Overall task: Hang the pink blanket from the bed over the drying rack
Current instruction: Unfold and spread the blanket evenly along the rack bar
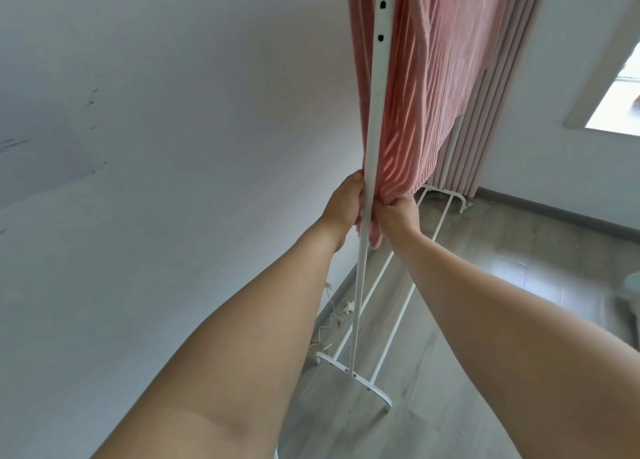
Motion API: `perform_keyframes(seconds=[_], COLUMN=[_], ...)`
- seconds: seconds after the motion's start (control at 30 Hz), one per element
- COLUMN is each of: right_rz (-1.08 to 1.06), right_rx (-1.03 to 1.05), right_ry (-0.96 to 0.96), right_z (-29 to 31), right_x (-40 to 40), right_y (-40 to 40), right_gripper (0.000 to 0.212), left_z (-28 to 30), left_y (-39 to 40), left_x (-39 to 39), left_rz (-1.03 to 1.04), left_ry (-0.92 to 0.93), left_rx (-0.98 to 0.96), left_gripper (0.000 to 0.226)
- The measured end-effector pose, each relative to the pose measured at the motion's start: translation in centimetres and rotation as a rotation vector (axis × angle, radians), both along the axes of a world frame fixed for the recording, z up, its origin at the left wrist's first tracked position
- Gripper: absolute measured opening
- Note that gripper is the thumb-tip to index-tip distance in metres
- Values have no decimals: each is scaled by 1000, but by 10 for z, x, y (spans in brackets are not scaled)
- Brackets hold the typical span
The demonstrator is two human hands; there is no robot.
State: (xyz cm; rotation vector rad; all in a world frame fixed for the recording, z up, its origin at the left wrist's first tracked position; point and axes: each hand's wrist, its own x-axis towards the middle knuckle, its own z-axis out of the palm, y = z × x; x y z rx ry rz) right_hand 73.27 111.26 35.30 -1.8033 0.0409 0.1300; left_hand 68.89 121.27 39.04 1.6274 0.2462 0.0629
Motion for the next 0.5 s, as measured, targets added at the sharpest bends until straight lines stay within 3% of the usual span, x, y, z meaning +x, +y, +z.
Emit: perform_keyframes(seconds=[0.13,0.23,0.3,0.37,0.5], right_rz=[179,352,293,181,103], right_rx=[221,238,32,-310,-525], right_ry=[129,233,89,-126,-343], right_z=[3,4,1,-7,-37], right_x=[12,12,12,1,-23], right_y=[-2,-2,1,0,-2], right_gripper=[20,23,23,24,20], left_z=[-4,-21,-31,-43,-55], left_y=[1,11,16,17,11], left_x=[4,14,19,17,-2], left_rz=[-18,131,348,508,492], left_ry=[79,38,48,51,21], left_rx=[-34,117,330,498,708], left_gripper=[45,25,18,24,17])
